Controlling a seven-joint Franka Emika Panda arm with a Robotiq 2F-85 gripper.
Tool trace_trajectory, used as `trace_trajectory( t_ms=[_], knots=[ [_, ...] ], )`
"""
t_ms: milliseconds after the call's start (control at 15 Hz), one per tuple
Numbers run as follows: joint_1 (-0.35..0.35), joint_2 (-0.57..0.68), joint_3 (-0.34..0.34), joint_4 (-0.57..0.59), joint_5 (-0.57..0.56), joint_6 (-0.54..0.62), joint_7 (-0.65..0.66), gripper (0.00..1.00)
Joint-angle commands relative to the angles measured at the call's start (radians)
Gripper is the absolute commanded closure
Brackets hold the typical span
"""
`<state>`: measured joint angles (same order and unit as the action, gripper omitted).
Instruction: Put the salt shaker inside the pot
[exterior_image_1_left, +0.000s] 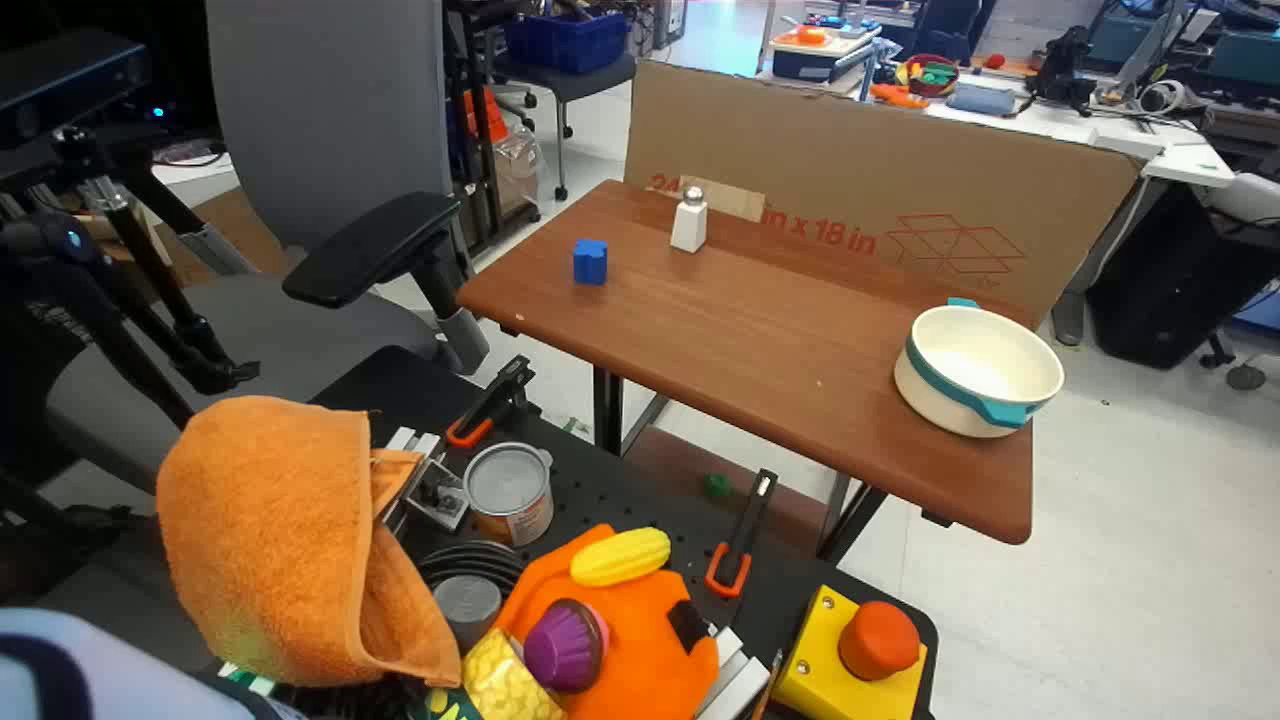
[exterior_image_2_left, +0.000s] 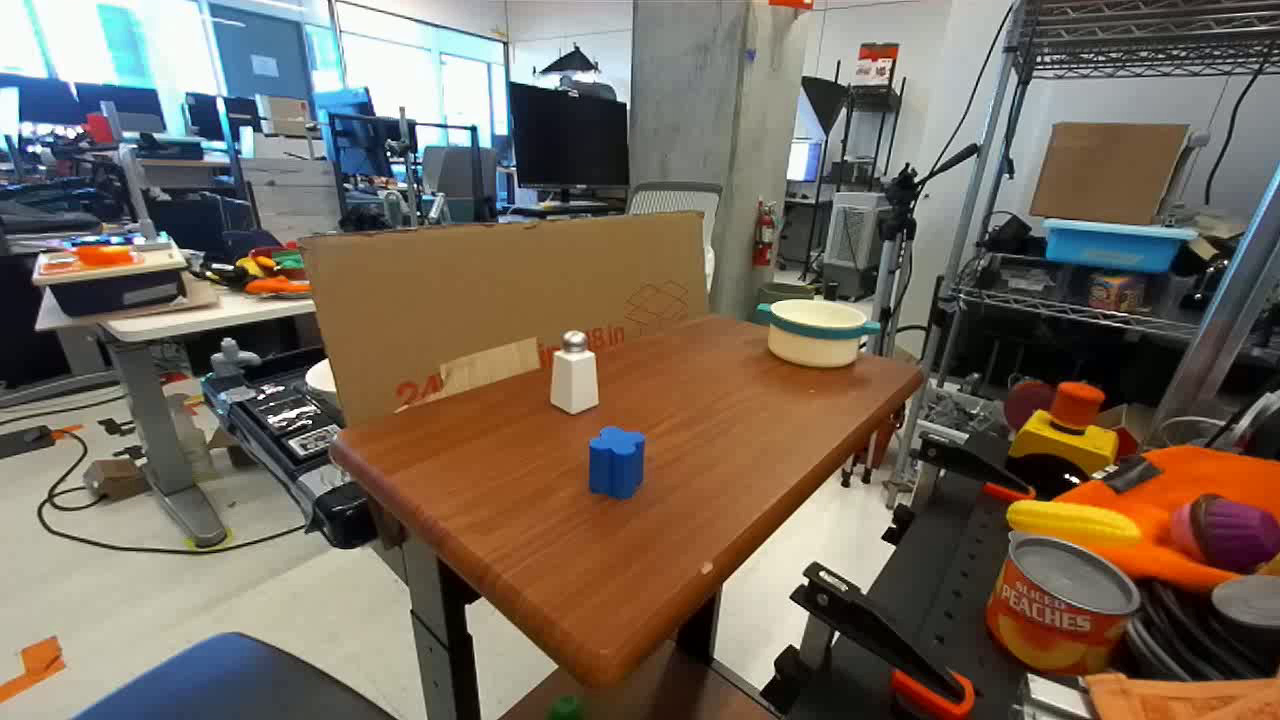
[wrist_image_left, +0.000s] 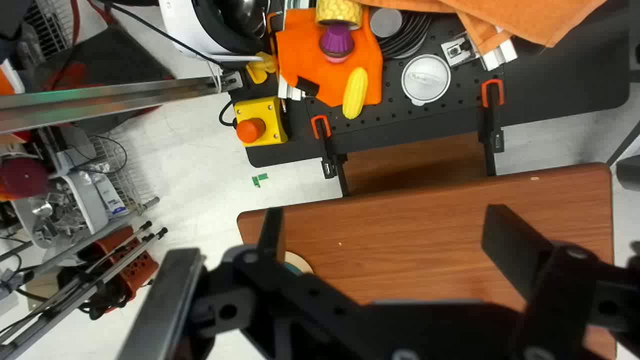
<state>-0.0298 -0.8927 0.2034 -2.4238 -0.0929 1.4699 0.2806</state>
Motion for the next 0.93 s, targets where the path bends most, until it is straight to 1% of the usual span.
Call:
trace_trajectory(
  t_ms=[0,400,467,600,667,733,867],
  knots=[
    [0.013,0.004,-0.008,0.003,-0.006,-0.003,0.008,0.0],
    [0.013,0.004,-0.008,0.003,-0.006,-0.003,0.008,0.0],
    [0.007,0.017,0.001,-0.01,-0.021,0.015,0.014,0.0],
    [0.004,0.056,0.006,-0.031,-0.032,0.093,0.021,0.0],
    [0.002,0.101,0.005,-0.034,-0.016,0.152,0.036,0.0],
    [0.005,0.147,-0.007,-0.034,0.026,0.202,0.05,0.0],
    [-0.012,0.28,0.001,-0.023,0.036,0.335,0.087,0.0]
  ],
)
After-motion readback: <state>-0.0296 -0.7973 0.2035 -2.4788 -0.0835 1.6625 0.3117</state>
